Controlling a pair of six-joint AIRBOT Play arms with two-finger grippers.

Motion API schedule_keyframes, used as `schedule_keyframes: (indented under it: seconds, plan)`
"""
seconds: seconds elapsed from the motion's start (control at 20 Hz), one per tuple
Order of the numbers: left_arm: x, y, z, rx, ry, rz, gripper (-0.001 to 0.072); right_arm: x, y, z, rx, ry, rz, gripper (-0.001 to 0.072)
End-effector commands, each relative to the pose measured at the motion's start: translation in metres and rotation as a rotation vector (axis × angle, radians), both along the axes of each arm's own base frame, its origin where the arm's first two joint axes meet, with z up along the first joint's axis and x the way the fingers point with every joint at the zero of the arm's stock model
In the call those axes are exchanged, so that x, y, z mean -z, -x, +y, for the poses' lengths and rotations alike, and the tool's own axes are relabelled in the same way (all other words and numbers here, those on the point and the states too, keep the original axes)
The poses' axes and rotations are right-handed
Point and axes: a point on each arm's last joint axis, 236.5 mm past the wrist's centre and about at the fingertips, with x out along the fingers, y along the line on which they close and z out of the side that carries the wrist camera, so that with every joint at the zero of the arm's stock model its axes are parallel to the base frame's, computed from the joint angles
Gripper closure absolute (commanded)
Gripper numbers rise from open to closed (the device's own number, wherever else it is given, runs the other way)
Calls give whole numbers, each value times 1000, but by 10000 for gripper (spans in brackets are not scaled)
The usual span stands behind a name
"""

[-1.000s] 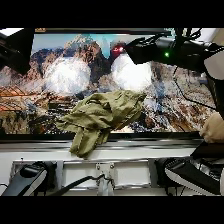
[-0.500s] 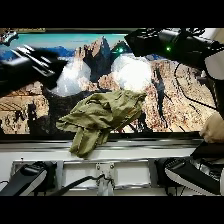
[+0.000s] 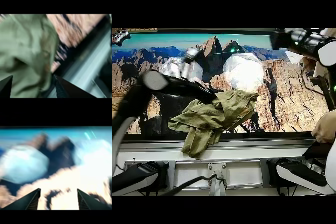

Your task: Fold the clothes and pants, and hang the long-sleeved shirts on hangers.

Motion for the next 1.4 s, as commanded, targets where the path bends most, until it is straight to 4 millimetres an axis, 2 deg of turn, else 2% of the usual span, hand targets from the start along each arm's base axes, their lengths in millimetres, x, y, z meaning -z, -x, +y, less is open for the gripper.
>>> schedule_keyframes:
  seconds: [0.0,0.1,0.2,0.35,0.45,0.6,0.65,0.75,0.8,0.85,0.95,1.05,1.15,1.25,1.35]
  plan:
    - [73,28,-35,51,-88,189,131,66,6,-57,134,-82,223,166]
    - [103,27,-35,14,-123,275,131,88,11,-60,141,-78,272,166]
    - [120,23,-35,-1,-140,302,130,102,14,-57,139,-82,295,166]
    - [127,11,-51,-62,-73,322,130,116,16,-55,125,-75,314,166]
    - [128,-8,-61,-133,-13,302,116,119,18,-55,119,-73,324,167]
    - [137,-40,-66,-235,33,236,118,118,23,-50,92,-70,332,167]
    - [139,-52,-70,-285,69,232,161,116,23,-48,89,-78,330,167]
    - [133,-62,-80,-362,159,283,520,113,25,-46,84,-89,328,167]
    - [125,-63,-84,-367,198,300,674,113,28,-45,81,-88,338,167]
    - [111,-66,-85,-342,229,296,695,115,31,-44,64,-74,345,170]
    - [67,-81,-78,-316,288,229,696,115,41,-39,16,-51,335,201]
    - [6,-99,-62,-323,362,111,696,123,61,-37,15,-42,337,201]
    - [-45,-106,-46,-332,415,-3,696,148,90,-29,23,-75,368,201]
    - [-74,-102,-40,-319,441,-71,696,183,125,-3,16,-213,446,200]
    - [-81,-98,-41,-311,449,-79,696,212,146,16,42,-346,484,193]
